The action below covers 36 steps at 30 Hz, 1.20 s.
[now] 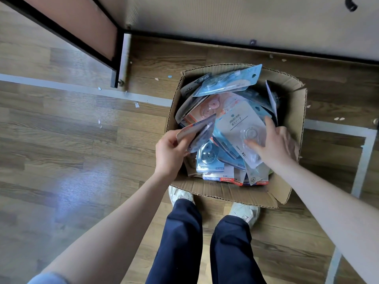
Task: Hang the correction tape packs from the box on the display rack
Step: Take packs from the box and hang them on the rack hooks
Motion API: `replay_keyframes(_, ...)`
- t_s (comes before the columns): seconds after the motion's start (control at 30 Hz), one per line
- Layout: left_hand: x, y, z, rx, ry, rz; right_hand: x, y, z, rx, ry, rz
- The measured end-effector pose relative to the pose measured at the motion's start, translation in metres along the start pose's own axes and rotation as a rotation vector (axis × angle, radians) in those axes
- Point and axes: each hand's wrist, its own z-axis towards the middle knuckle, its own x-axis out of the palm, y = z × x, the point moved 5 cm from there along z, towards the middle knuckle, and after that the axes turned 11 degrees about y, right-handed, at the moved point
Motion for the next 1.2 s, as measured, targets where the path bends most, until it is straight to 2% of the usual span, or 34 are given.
replay_keyframes(0.23,0.002,0.005,0.014,-0.084,0.006,-0.157,-0.009,0.018,0.016,-0.005,0.004,0.220)
replay_keyframes(0.33,0.006,0.004,0.015,-0.110,0.032,-0.203,-0.014,0.019,0.016,0.014,0.008,0.147)
replay_keyframes(0.43,0.009,0.002,0.014,-0.132,0.045,-0.240,-0.017,0.032,0.016,-0.070,-0.038,-0.027)
replay_keyframes(0.57,0.006,-0.002,0.013,-0.129,0.039,-0.259,-0.013,0.044,0.023,-0.144,0.047,-0.067)
replay_keyframes(0.73,0.005,-0.006,0.007,-0.159,0.113,-0.321,-0.017,0.041,0.022,-0.146,-0.012,0.038)
replay_keyframes(0.83,0.002,-0.009,0.005,-0.165,0.110,-0.359,-0.021,0.039,0.017,-0.167,-0.048,0.212)
replay_keyframes(1.2,0.003,-0.039,-0.006,-0.154,0.163,-0.435,-0.041,0.037,-0.005,-0.175,0.041,0.515)
